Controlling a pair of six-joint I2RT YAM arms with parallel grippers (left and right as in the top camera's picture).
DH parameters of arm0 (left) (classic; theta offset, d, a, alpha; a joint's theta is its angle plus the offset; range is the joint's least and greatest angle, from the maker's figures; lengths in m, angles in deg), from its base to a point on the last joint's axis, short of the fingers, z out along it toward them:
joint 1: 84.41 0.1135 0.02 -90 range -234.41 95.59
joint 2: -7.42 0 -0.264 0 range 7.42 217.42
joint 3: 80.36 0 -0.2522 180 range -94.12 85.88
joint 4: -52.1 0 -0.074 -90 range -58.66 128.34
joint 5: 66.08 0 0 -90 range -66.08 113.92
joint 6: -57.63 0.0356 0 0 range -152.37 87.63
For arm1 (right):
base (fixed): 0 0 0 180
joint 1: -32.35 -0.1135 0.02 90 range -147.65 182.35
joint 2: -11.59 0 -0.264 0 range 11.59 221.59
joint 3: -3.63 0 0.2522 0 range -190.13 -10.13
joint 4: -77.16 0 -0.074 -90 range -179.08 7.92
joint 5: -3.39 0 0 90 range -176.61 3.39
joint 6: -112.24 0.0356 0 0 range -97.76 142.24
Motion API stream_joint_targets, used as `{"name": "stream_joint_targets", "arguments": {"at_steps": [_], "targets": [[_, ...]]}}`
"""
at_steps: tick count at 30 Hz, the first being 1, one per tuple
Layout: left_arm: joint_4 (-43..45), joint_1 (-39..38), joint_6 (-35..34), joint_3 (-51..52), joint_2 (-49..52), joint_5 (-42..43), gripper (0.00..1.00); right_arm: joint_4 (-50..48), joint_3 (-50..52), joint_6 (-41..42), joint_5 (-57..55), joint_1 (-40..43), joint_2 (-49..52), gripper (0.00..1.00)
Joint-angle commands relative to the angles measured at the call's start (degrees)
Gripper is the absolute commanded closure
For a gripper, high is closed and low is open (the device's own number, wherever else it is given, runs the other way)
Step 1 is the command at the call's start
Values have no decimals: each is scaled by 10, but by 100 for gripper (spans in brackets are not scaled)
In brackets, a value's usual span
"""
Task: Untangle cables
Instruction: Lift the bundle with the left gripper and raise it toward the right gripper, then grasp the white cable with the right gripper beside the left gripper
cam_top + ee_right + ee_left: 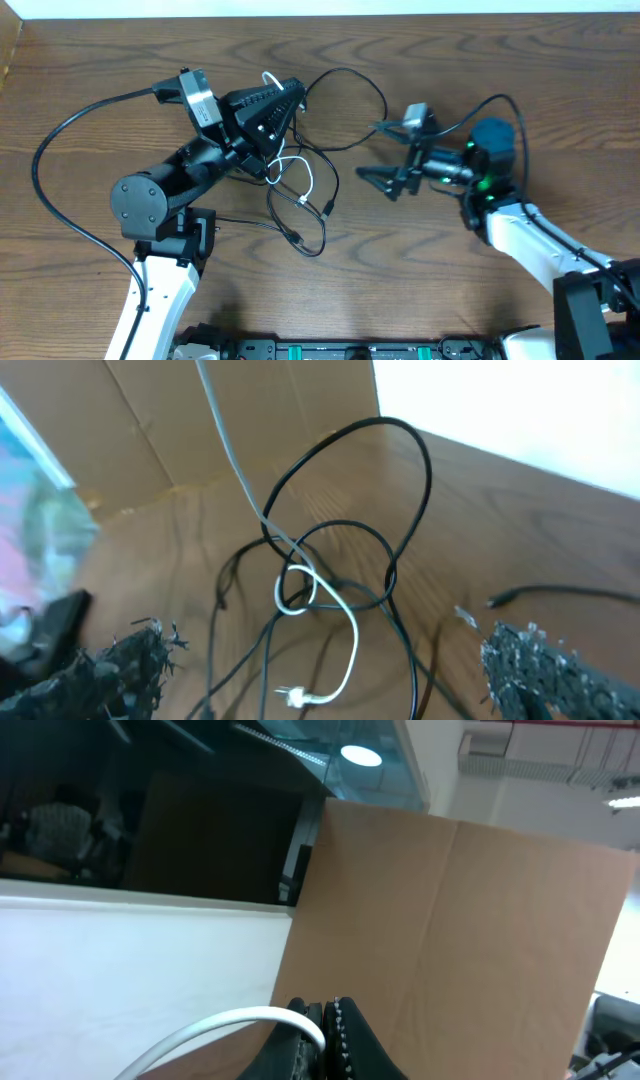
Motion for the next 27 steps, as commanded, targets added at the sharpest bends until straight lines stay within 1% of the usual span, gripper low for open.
{"name": "stream_joint_targets", "arguments": {"at_steps": [1,3,9,18,24,27], "targets": [[21,-1,-51,-5,-5,-3,92,1,-2,-85,-78,-38,-2,1],[35,-10,-71,-5,-5,-3,92,3,-2,-129,-97,-70,-2,1],[39,-59,-71,-5,-5,-2,92,2,-2,-171,-155,-114,-2,1],[40,-119,-63,-5,-2,-4,92,-23,-2,-175,-160,-132,-2,1],[40,-163,-24,-5,17,-8,92,-39,-2,-175,-159,-145,-2,1],[40,-174,-25,-5,30,-23,92,-49,-2,-174,-157,-151,-2,1]]}}
